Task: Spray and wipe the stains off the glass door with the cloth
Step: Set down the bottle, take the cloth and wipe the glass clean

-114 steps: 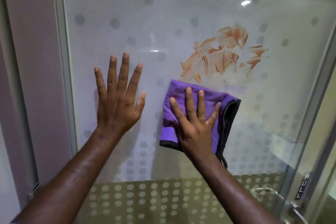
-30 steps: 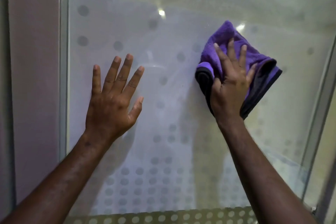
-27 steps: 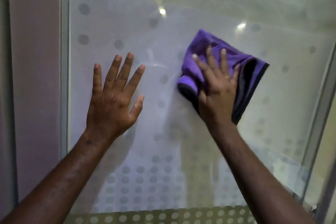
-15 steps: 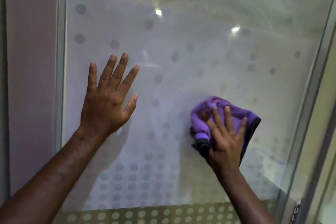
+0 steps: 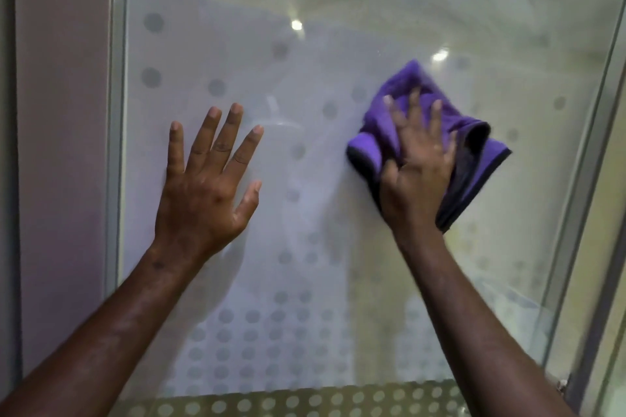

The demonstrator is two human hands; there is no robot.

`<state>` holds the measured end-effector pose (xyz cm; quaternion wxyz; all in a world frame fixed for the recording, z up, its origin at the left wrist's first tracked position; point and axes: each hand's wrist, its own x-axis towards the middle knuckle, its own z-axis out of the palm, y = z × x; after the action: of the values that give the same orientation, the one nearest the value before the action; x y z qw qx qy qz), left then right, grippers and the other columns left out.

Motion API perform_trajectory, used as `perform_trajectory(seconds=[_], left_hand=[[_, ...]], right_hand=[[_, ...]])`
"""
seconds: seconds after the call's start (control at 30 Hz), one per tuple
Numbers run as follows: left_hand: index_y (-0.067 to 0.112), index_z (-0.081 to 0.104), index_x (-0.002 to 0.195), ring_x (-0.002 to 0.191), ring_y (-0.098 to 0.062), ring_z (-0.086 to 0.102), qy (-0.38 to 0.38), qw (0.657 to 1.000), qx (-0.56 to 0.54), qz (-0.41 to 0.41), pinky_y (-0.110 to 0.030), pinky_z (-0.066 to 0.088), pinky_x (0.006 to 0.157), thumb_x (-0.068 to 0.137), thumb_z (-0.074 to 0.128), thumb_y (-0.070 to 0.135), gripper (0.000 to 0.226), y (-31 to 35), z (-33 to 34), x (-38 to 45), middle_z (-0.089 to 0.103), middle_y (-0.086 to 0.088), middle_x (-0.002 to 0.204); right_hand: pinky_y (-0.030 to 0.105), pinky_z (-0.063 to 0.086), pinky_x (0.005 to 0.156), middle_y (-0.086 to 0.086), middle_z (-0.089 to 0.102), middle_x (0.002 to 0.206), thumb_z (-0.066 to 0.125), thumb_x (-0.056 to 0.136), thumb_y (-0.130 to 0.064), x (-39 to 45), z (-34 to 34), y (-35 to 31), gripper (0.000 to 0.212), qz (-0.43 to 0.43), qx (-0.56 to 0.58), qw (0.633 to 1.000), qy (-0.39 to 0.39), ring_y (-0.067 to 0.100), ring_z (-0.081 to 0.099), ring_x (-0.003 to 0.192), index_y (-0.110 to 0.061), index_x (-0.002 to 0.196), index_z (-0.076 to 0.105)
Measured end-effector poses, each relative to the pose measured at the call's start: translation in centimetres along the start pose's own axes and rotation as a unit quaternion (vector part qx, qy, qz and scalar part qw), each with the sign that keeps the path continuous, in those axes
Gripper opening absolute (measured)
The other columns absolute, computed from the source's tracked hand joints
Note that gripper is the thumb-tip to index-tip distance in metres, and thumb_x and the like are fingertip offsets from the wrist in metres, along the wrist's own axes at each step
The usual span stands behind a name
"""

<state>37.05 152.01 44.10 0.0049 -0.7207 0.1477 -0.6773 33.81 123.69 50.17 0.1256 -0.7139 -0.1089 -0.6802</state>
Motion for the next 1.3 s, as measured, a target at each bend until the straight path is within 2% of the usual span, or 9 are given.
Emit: perform_trajectory(seconds=[0.1,0.2,0.4,0.53,0.7,0.87,1.0,1.1,1.3], left_hand=[[0.025,0.017,0.166,0.163,-0.027,0.009,-0.004,1.0,-0.003,-0.001,-0.062,0.006,0.129,0.102,0.04,0.046,0.071,0.0,-0.2,0.1,0.011,-0.007,0.176],[0.026,0.016,0.166,0.163,-0.027,0.009,-0.01,1.0,-0.002,-0.002,-0.061,0.006,0.13,0.103,0.04,0.046,0.071,-0.1,-0.3,0.1,0.011,-0.007,0.176],[0.025,0.018,0.166,0.163,-0.027,0.01,-0.009,1.0,-0.006,-0.002,-0.062,0.006,0.13,0.103,0.043,0.045,0.07,0.1,-0.4,0.1,0.012,-0.007,0.175],[0.025,0.018,0.166,0.163,-0.027,0.009,-0.008,1.0,-0.005,-0.003,-0.061,0.005,0.13,0.102,0.042,0.046,0.071,0.0,-0.2,-0.1,0.011,-0.006,0.176],[0.025,0.019,0.166,0.163,-0.027,0.009,-0.004,1.0,-0.008,-0.001,-0.063,0.007,0.129,0.102,0.042,0.046,0.071,0.0,0.1,0.0,0.012,-0.006,0.176],[0.024,0.02,0.165,0.163,-0.027,0.01,-0.004,1.0,-0.011,-0.002,-0.064,0.008,0.129,0.102,0.043,0.045,0.07,-0.1,-0.1,0.1,0.013,-0.007,0.175],[0.023,0.021,0.165,0.163,-0.027,0.011,-0.005,1.0,-0.011,-0.002,-0.063,0.008,0.129,0.102,0.043,0.045,0.071,0.0,-0.1,0.0,0.014,-0.008,0.175],[0.023,0.021,0.165,0.163,-0.028,0.011,-0.006,1.0,-0.007,0.001,-0.062,0.006,0.13,0.101,0.044,0.045,0.072,0.0,-0.2,0.1,0.014,-0.008,0.175],[0.023,0.022,0.165,0.163,-0.028,0.012,-0.004,1.0,-0.001,0.0,-0.063,0.01,0.129,0.1,0.046,0.044,0.073,0.1,-0.3,0.1,0.016,-0.008,0.175]], right_hand=[[0.055,0.034,0.119,0.007,0.038,0.166,0.052,0.091,-0.024,-5.2,0.7,-1.4,0.062,-0.136,-0.002,0.989,-0.054,0.037,0.027,0.157,-0.025,0.153,0.05],[0.061,0.041,0.111,0.005,0.035,0.167,0.04,0.106,-0.034,-9.2,0.3,0.2,0.049,-0.184,-0.017,0.978,-0.095,0.033,0.025,0.158,-0.028,0.154,0.049],[0.073,0.012,0.121,0.008,0.026,0.17,0.038,0.1,-0.071,-10.6,-1.7,5.4,0.07,-0.119,-0.145,0.978,-0.087,0.033,0.026,0.158,-0.03,0.156,0.045],[0.074,0.006,0.121,0.008,0.019,0.173,0.027,0.107,-0.061,-8.6,-1.1,5.1,0.057,-0.07,-0.135,0.986,-0.066,0.03,0.014,0.161,-0.041,0.16,0.03],[0.071,0.002,0.123,0.006,0.021,0.173,0.019,0.107,-0.059,-6.5,0.1,3.6,0.057,-0.039,-0.091,0.995,-0.02,0.029,0.016,0.161,-0.04,0.16,0.033],[0.075,0.005,0.121,0.002,0.02,0.173,0.052,0.097,-0.024,0.1,0.8,2.2,0.068,0.021,-0.08,0.996,0.018,0.027,0.017,0.161,-0.042,0.16,0.031],[0.073,0.003,0.122,-0.002,0.021,0.173,0.045,0.102,-0.036,7.4,1.3,-0.3,0.058,0.065,-0.046,0.996,0.042,0.024,0.017,0.161,-0.047,0.158,0.034],[0.068,0.0,0.124,0.0,0.02,0.173,0.035,0.099,-0.046,10.0,1.6,-2.8,0.058,0.035,-0.015,0.999,0.027,0.026,0.016,0.161,-0.044,0.158,0.036],[0.062,0.014,0.126,0.004,0.026,0.171,0.047,0.104,-0.046,6.7,2.3,-5.9,0.056,-0.125,-0.039,0.991,-0.024,0.03,0.021,0.16,-0.035,0.158,0.04]])
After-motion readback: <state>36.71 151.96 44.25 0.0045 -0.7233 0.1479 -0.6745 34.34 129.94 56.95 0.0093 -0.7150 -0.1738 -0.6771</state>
